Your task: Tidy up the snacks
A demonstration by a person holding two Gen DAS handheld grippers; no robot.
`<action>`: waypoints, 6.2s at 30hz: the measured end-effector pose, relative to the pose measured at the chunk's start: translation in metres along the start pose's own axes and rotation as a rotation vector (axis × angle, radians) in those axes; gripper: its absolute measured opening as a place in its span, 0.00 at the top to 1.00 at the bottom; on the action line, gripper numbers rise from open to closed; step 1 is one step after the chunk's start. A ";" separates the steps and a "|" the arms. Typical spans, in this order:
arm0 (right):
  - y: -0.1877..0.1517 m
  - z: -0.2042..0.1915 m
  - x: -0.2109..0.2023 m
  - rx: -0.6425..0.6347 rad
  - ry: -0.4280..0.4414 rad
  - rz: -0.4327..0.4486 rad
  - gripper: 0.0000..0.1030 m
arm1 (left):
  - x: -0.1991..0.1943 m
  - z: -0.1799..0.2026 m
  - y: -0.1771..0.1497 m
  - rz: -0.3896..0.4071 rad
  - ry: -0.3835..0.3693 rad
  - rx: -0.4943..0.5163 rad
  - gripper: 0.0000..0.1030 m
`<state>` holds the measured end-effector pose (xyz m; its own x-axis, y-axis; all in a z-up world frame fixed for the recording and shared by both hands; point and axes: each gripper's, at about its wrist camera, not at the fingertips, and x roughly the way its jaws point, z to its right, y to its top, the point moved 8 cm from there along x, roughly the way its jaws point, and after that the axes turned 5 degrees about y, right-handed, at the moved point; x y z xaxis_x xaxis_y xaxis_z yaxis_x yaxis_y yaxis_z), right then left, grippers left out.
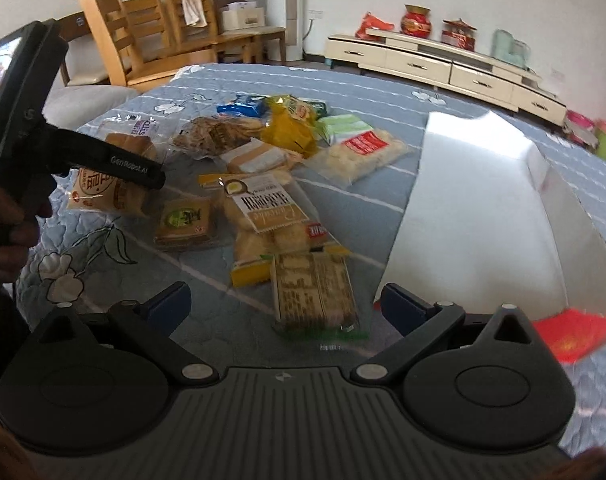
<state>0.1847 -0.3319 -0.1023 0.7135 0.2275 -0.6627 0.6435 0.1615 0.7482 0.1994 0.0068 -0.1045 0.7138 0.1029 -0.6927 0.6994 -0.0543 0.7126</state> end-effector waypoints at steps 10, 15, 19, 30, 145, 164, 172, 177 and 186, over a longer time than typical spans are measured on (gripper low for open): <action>0.014 0.001 0.004 -0.066 0.088 -0.043 0.00 | -0.022 -0.011 -0.009 0.018 -0.027 -0.024 0.35; 0.001 0.019 0.022 -0.069 0.111 -0.153 0.12 | -0.032 -0.012 -0.007 0.039 -0.039 -0.027 0.35; -0.001 0.022 0.018 -0.040 0.150 -0.151 0.47 | -0.037 -0.012 -0.006 0.046 -0.045 -0.036 0.35; 0.011 0.016 -0.034 0.019 0.059 -0.006 0.49 | -0.067 -0.005 -0.004 0.087 -0.056 -0.029 0.35; 0.037 0.180 -0.129 0.284 -0.389 0.194 0.00 | -0.113 0.225 0.026 0.125 -0.343 0.209 0.05; 0.023 0.110 -0.154 0.296 -0.328 0.221 0.00 | -0.138 0.134 0.021 0.145 -0.213 0.146 0.05; 0.027 0.084 -0.149 0.260 -0.287 0.219 0.00 | -0.141 0.102 0.022 0.160 -0.182 0.105 0.05; 0.032 0.067 -0.141 0.232 -0.264 0.216 0.00 | -0.142 0.087 0.021 0.166 -0.167 0.087 0.05; 0.037 0.043 -0.124 0.188 -0.225 0.202 0.00 | -0.138 0.062 0.018 0.162 -0.144 0.052 0.05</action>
<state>0.1316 -0.3952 0.0064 0.8611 0.0166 -0.5081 0.5083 -0.0496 0.8598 0.1159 -0.0704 -0.0030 0.8120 -0.0536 -0.5812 0.5736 -0.1103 0.8116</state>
